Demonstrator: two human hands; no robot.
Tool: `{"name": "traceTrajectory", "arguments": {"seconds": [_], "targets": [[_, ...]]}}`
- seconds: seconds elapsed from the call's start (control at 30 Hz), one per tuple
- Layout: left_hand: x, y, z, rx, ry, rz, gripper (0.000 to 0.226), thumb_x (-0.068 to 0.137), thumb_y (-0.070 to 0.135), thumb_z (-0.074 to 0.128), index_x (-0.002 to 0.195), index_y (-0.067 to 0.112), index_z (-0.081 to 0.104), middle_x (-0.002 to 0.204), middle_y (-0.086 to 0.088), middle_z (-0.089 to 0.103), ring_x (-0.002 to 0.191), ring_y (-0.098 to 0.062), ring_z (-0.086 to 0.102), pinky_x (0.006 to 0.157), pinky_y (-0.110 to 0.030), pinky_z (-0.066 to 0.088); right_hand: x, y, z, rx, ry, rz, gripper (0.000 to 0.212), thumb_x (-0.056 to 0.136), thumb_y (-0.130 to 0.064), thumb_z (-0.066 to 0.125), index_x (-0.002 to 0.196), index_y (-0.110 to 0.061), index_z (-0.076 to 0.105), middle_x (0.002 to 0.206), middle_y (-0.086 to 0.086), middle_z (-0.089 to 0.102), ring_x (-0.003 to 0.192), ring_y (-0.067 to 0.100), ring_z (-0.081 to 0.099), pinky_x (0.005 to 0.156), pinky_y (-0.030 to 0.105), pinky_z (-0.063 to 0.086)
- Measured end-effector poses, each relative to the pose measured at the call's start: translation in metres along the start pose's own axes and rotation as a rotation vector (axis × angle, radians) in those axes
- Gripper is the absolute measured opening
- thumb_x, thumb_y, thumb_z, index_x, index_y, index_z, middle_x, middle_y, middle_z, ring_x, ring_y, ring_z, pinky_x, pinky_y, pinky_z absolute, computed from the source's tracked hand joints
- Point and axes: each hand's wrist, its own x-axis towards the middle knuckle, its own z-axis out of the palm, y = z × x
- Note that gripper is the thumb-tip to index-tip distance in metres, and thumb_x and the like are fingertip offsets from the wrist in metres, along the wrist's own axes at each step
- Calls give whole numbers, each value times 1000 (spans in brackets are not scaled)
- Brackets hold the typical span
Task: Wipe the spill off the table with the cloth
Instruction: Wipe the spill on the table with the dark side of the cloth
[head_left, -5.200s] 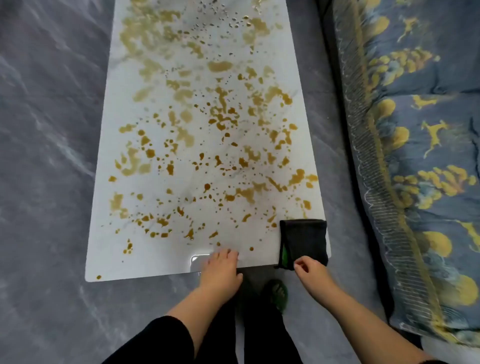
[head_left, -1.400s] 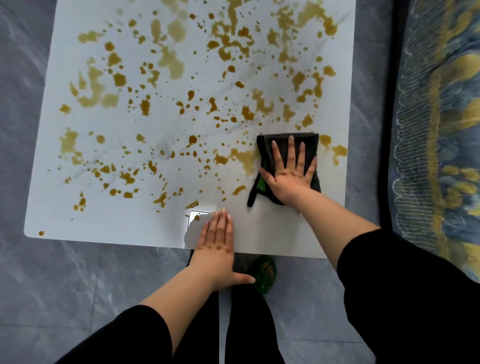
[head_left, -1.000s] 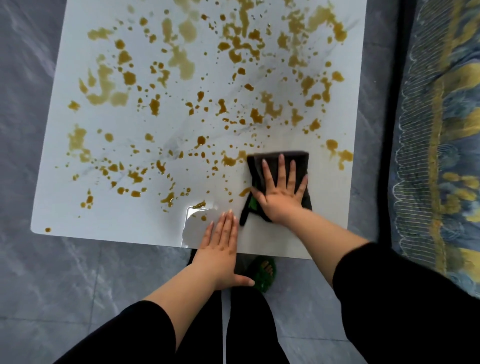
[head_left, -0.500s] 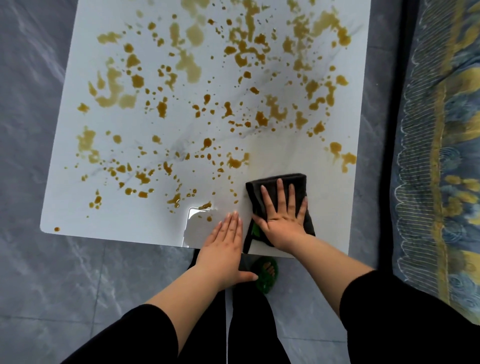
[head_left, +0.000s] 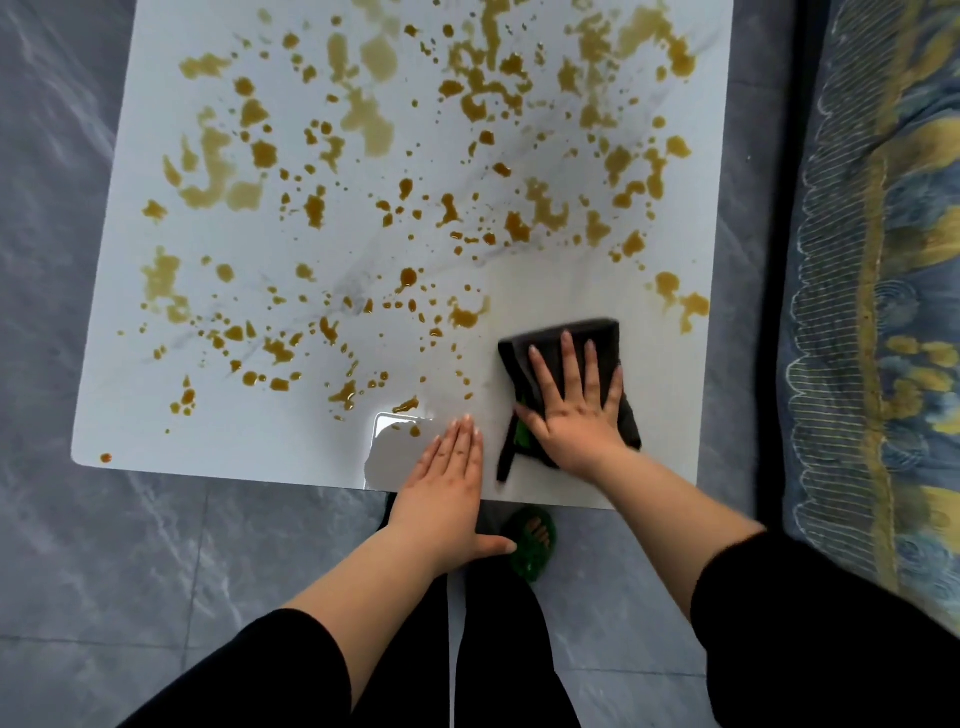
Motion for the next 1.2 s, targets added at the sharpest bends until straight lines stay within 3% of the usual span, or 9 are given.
{"name": "traceTrajectory", "arguments": {"seconds": [0.13, 0.3, 0.47, 0.73, 0.9, 1.0, 1.1, 1.2], "targets": [[0, 1, -2, -5, -1, -6, 128, 77, 83, 44, 146, 5, -30, 152, -12, -39, 138, -22, -37, 107, -33, -24, -32, 16, 27, -28, -79, 17, 70, 85, -75, 8, 125, -53, -44, 135, -11, -58, 123, 15, -54, 94, 48, -40], [1, 1, 4, 17, 18, -3, 130, 75, 85, 44, 145, 5, -32, 150, -13, -42, 137, -24, -39, 108, -34, -25, 21, 12, -11, -40, 46, 2, 69, 88, -73, 14, 122, -56, -44, 134, -12, -58, 118, 13, -58, 93, 47, -40], [3, -4, 6, 17, -9, 14, 129, 74, 86, 43, 137, 9, -38, 146, -9, -44, 133, -21, -41, 106, -32, -25, 77, -8, -52, -30, 122, 13, 70, 88, -74, 9, 137, -47, -33, 147, -5, -45, 133, 19, -44, 91, 46, -42], [2, 1, 1, 4, -4, -9, 131, 73, 87, 43, 145, 6, -31, 150, -11, -41, 137, -22, -38, 109, -34, -23, -37, 11, 35, -3, -20, 3, 68, 83, -75, 3, 130, -53, -40, 140, -11, -53, 128, 15, -50, 99, 48, -37], [3, 3, 3, 9, 5, -15, 131, 73, 88, 42, 145, 5, -31, 146, -11, -44, 136, -22, -39, 110, -34, -23, -31, 23, 32, 6, -12, -9, 66, 82, -77, 5, 126, -57, -41, 136, -15, -56, 126, 12, -52, 95, 45, -40], [3, 2, 4, 13, 6, -21, 130, 74, 88, 39, 144, 6, -32, 147, -10, -44, 135, -21, -39, 108, -33, -24, 0, 39, 6, 58, 105, 108, 67, 89, -70, 17, 127, -58, -37, 137, -15, -54, 126, 12, -51, 96, 45, -39], [3, 1, 5, 9, -10, -23, 129, 74, 88, 39, 143, 7, -35, 150, -9, -42, 136, -22, -39, 108, -33, -23, 36, 65, -32, 143, 187, 305, 71, 91, -68, 21, 141, -49, -24, 151, -8, -39, 138, 17, -36, 105, 51, -27], [4, 2, 5, 12, -13, -28, 129, 74, 89, 38, 144, 8, -34, 148, -8, -42, 135, -21, -39, 109, -33, -23, 44, 74, -42, 148, 192, 310, 71, 90, -71, 18, 143, -46, -23, 153, -6, -36, 139, 17, -34, 106, 52, -26]]}}
